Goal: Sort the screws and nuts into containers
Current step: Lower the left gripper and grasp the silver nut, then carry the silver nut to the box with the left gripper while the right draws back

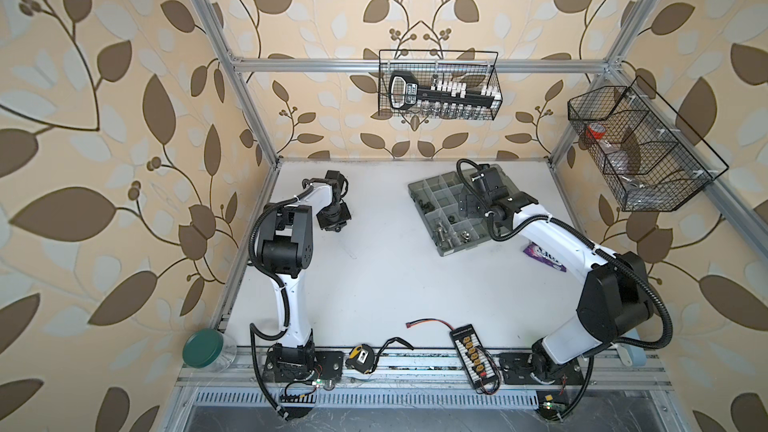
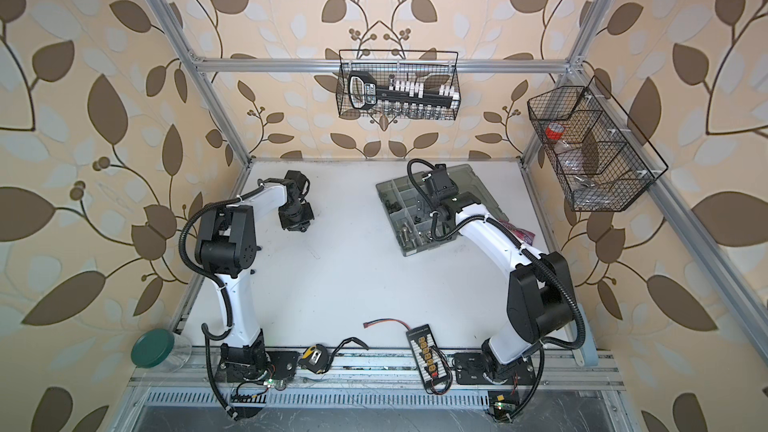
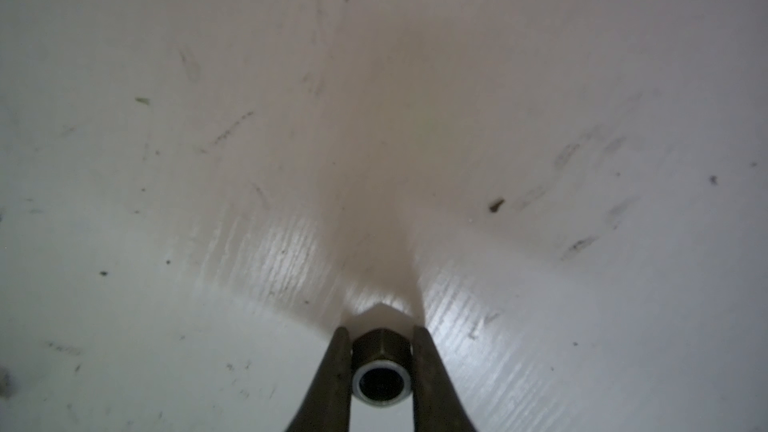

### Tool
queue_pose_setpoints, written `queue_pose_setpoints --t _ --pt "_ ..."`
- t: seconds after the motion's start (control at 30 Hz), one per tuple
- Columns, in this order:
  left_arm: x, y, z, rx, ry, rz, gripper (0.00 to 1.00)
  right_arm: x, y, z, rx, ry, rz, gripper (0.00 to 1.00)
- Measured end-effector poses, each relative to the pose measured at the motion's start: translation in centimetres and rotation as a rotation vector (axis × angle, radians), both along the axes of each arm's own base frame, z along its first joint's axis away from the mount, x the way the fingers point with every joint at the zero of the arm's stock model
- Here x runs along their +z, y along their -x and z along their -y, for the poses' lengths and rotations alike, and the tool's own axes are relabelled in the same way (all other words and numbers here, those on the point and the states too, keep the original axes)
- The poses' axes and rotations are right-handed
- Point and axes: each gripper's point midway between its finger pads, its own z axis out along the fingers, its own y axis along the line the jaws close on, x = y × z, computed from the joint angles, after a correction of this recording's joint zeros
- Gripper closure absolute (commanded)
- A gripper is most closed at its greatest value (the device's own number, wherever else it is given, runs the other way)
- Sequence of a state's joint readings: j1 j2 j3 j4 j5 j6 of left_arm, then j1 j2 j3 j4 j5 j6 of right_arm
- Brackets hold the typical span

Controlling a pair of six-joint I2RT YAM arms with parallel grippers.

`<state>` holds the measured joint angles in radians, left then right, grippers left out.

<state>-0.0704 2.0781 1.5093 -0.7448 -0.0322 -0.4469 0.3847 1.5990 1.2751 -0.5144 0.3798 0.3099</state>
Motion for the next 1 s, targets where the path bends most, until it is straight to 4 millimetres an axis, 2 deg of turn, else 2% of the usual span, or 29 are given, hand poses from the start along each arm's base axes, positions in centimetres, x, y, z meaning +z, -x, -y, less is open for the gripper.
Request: queue_pose_setpoints --t 0.27,0.43,0.57,0.67,0.83,0.9,1.0 --pt "0.1 0.1 0.2 -0.004 0.001 0.023 0.83 0.0 0.0 0.2 -0.011 0.007 0.003 0.00" --pt "0.3 0.7 1.6 -0.043 -0.017 0.022 0.83 0.2 -0.1 0.6 -0.035 0.015 0.012 0.00" --pt "1.4 1.0 5.2 -0.129 -0.016 0.048 0.84 0.1 -0.1 1.4 -0.081 0.026 0.024 0.00" --pt "2.9 1.0 8.5 -0.203 -0.006 0.082 0.85 -0.9 0.2 2.8 -0.129 0.023 0.011 0.00" --pt "6.4 -0.1 14.9 -0.319 0.043 0.182 0.86 -2.9 1.6 6.5 -0.237 -0.014 -0.021 0.00" --pt "8.3 -0.5 17.8 -0.369 0.072 0.234 0.86 -2.9 2.2 8.1 -0.282 -0.036 -0.013 0.00" --pt "11.0 -0.7 21.6 -0.434 0.125 0.298 0.86 -2.1 2.9 9.4 -0.321 -0.068 0.024 0.00"
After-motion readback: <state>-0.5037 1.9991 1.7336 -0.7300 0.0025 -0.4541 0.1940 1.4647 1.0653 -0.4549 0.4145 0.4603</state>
